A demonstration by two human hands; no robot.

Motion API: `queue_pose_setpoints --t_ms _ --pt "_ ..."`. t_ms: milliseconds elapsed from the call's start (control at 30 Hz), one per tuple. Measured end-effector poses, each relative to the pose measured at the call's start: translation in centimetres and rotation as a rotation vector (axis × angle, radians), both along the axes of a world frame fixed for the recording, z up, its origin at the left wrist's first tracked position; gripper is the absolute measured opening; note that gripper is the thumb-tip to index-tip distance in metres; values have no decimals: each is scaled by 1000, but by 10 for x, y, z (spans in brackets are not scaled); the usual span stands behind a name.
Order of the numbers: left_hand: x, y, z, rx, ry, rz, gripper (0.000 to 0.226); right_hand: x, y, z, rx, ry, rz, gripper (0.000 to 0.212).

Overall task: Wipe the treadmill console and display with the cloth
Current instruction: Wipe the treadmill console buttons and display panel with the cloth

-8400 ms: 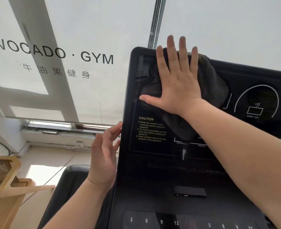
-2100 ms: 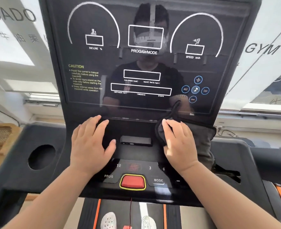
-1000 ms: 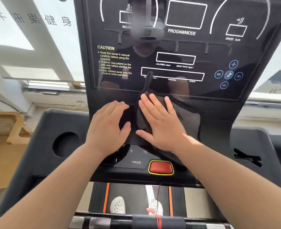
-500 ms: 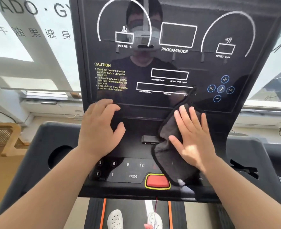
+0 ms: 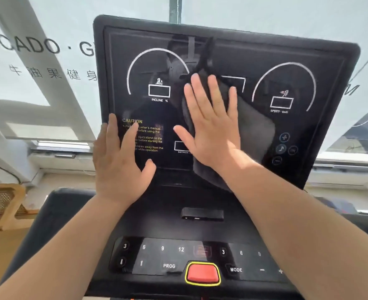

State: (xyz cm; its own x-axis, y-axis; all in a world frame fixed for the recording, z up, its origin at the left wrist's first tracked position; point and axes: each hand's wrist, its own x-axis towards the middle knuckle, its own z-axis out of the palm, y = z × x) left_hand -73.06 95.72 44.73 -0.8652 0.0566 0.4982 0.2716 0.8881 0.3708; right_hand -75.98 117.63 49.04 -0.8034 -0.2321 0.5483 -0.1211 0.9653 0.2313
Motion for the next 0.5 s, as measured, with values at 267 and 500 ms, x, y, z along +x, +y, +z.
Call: queue_pose_setpoints --t_ms 267,500 --pt "-5 -10 -4 7 37 14 77 50 59 -75 221 -47 190 64" --pt "-10 -16 -7 77 82 -35 75 -7 73 27 -43 80 -80 72"
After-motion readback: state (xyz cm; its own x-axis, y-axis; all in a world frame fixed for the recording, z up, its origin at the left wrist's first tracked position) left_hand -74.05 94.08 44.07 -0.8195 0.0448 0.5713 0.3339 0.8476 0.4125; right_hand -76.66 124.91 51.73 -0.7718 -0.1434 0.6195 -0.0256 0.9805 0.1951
